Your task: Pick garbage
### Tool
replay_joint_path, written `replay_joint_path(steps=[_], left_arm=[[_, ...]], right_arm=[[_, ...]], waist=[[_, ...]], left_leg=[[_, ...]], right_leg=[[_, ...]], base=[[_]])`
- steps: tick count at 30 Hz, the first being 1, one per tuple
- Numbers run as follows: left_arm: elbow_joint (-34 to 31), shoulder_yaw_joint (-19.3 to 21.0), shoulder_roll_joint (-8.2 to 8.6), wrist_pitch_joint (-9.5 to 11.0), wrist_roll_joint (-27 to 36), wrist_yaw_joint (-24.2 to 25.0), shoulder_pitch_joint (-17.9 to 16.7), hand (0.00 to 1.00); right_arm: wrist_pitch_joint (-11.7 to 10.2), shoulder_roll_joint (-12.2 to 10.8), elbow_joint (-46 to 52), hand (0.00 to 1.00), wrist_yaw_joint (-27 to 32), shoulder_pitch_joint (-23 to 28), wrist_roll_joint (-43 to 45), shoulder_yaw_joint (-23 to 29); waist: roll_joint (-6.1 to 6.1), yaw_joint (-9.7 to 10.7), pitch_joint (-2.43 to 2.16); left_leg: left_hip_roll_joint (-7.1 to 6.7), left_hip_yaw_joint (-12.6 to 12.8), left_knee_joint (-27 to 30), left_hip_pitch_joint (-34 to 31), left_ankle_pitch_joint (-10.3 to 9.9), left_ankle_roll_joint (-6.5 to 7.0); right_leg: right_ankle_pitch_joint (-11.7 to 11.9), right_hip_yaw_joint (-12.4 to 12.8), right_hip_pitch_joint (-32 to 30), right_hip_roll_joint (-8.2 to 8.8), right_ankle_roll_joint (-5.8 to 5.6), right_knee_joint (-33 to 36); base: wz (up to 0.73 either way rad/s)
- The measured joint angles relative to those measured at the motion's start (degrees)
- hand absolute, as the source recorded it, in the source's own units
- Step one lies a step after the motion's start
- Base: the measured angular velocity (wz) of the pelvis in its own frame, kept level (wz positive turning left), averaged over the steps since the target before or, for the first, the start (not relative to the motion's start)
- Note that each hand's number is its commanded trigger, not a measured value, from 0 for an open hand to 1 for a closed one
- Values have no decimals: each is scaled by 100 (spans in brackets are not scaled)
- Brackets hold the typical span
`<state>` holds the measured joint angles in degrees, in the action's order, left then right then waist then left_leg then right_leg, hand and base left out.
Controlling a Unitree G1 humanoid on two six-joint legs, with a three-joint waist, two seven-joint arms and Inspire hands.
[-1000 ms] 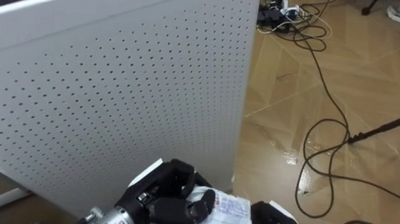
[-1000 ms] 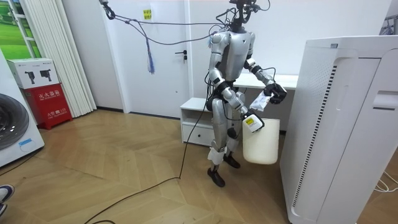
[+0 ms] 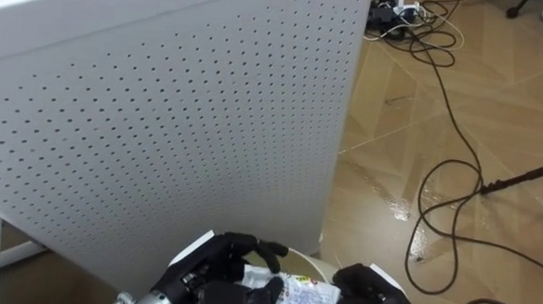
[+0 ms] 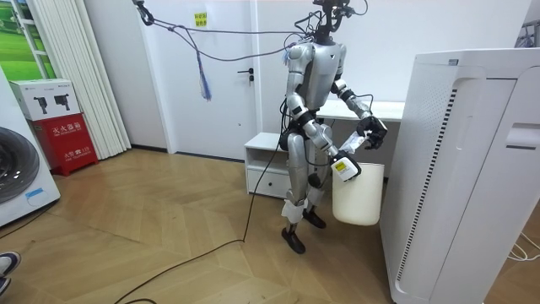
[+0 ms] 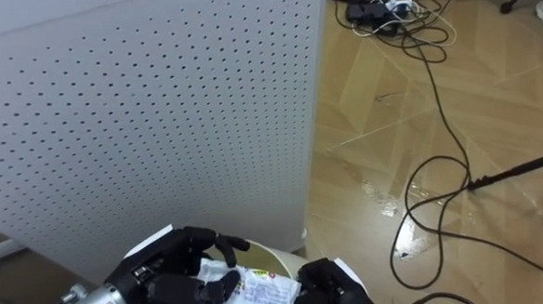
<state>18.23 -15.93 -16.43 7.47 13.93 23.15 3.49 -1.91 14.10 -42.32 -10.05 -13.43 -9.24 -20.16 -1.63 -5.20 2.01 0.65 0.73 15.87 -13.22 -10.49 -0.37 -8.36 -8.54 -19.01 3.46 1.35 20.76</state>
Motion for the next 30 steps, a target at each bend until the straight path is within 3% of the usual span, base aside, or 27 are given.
replay_joint_path(steps=[21,25,30], left_arm=[[35,194,8,6,-131,245,0,0],[36,234,9,9,-146,261,-2,0],[44,282,7,18,-525,235,-3,0]], right_arm=[[-13,190,-1,100,-110,15,19,5],[-122,189,-138,100,-185,30,30,0],[-126,247,-141,100,-271,149,35,15]], waist=[[-38,-150,-16],[-53,-147,-26],[-57,-128,-28]], left_leg=[[6,4,109,-43,-1,-1],[8,1,113,-38,-1,-1],[6,-2,123,-48,-1,-1]], right_leg=[[40,-5,12,-7,8,-7],[40,-26,24,-1,8,0],[40,-89,48,22,7,-5]], base=[[0],[1],[5]])
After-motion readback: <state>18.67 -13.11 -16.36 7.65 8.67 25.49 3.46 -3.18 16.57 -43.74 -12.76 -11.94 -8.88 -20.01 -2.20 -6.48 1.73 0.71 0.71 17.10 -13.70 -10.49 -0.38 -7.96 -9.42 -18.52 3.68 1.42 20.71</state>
